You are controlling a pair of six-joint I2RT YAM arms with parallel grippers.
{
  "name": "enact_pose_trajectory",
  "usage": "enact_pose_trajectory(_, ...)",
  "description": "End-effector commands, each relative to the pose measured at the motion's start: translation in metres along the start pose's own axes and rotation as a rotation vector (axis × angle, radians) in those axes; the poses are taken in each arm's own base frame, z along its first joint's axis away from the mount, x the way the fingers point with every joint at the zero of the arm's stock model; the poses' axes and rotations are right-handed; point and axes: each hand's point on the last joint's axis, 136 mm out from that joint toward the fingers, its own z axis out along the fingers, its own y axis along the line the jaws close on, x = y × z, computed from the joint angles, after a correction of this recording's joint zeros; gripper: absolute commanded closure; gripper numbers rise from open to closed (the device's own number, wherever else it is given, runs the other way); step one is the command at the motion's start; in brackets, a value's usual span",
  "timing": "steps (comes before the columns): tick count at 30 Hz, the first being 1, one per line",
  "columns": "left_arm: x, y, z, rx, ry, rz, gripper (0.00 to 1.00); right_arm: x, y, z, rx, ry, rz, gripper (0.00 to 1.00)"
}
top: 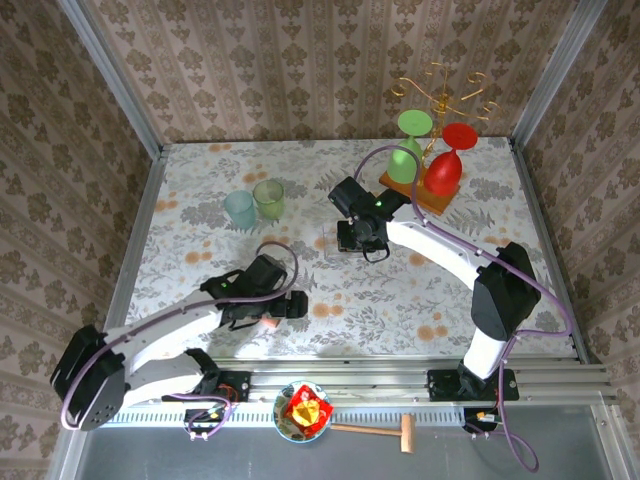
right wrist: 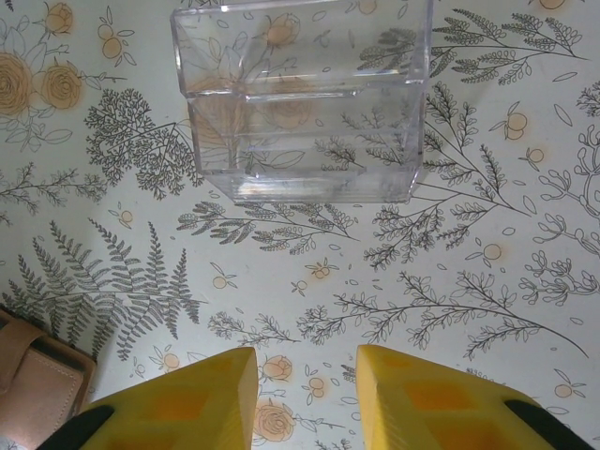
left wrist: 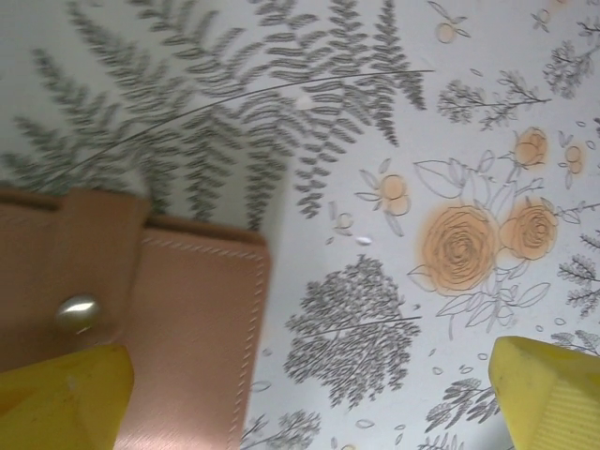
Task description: Take the credit cards out of the card holder
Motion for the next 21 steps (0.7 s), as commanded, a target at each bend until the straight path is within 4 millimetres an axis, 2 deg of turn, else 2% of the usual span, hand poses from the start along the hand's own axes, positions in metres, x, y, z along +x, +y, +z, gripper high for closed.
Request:
enact_pose_trajectory(1,0.018,0.03,-0.009,-0.118,0.016,-0.067,0.02,0.005,0.001,-0.001,-0.01,0.015,-0.002,0.66)
enact_pose_trajectory(7,0.003,0.054,-0.032,-0.223,-0.121,-0.272,0.02,0.004,0.0,0.0,-0.008,0.015,-0.005,0.66)
enact_pose_trajectory(13,-0.013,0.047,-0.037,-0.224,-0.175,-0.496,0.06,0.005,-0.001,-0.001,-0.003,0.012,-0.005,0.65)
enact_pose_trajectory(16,-0.012,0.053,-0.041,-0.301,-0.165,-0.608,0.0,0.006,-0.004,-0.003,0.006,0.009,-0.006,0.65)
enact_pose_trajectory(21,-0.003,0.059,-0.033,-0.418,-0.099,-0.758,0.0,0.007,-0.008,-0.004,0.017,0.006,-0.004,0.64)
